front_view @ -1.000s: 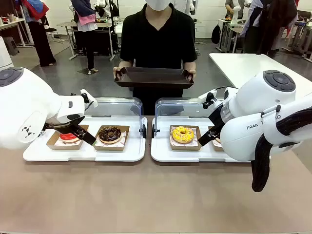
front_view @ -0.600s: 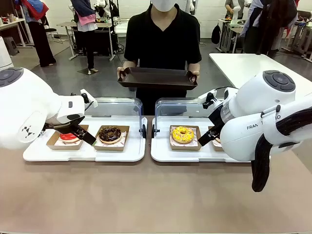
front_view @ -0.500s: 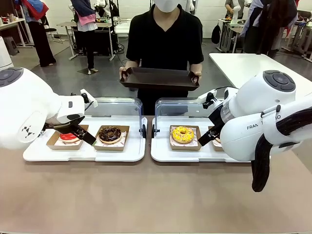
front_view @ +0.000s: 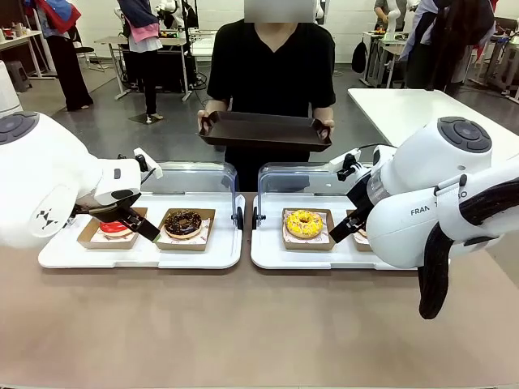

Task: Provide the desired donut to the person.
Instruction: Pick up and lift the Paper togo box containing the Donut pointed at by the person.

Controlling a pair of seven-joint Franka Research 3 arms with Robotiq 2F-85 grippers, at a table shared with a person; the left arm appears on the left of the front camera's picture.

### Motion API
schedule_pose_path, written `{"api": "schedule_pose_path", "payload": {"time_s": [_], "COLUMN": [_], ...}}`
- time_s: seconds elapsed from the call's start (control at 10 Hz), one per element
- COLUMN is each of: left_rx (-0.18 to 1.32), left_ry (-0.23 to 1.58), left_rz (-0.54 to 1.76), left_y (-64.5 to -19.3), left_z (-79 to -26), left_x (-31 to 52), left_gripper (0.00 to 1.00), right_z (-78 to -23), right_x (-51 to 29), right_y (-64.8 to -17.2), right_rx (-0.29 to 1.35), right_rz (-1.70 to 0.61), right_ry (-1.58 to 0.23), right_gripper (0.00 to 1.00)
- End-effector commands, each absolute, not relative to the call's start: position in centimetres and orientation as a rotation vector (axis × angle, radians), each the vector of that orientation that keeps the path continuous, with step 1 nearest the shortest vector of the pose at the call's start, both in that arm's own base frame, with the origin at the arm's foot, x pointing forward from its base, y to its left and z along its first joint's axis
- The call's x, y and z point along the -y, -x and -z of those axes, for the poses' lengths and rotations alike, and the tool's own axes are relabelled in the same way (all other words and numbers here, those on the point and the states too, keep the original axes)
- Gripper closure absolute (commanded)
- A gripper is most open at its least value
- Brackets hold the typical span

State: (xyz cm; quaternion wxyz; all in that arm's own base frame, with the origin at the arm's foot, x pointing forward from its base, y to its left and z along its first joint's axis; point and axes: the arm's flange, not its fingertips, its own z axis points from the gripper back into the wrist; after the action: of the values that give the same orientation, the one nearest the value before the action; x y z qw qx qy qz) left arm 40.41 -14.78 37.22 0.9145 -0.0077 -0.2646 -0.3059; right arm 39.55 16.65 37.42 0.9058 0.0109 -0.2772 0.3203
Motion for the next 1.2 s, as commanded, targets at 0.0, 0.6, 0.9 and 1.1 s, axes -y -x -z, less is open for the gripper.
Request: {"api": "schedule_pose_path", "payload": {"time_s": [0.0,0.6,0.9,1.1], "left_rx": [0.545,0.551,0.589,0.593], "left_ry": [0.016,-0.184,-0.179,-0.176], "left_rz": [0.630,0.779,0.726,0.739], "left_y": [-40.4,-37.4,-37.1,-36.4], "left_z": [-37.2,-51.9,-57.9,-58.4], "left_x": [14.8,16.9,16.4,16.6], "left_gripper": [0.00,0.00,0.00,0.00], "right_z": [-37.4,-51.4,-57.3,-57.7], "right_x": [-16.7,-17.8,-18.9,-17.9], "right_y": [-39.6,-37.8,-36.2,-36.2], "right_rx": [0.572,0.643,0.632,0.653], "right_rz": [-0.662,-0.689,-0.687,-0.705], "right_ry": [-0.023,0.009,0.079,0.029], "right_gripper": [0.00,0.00,0.00,0.00]}}
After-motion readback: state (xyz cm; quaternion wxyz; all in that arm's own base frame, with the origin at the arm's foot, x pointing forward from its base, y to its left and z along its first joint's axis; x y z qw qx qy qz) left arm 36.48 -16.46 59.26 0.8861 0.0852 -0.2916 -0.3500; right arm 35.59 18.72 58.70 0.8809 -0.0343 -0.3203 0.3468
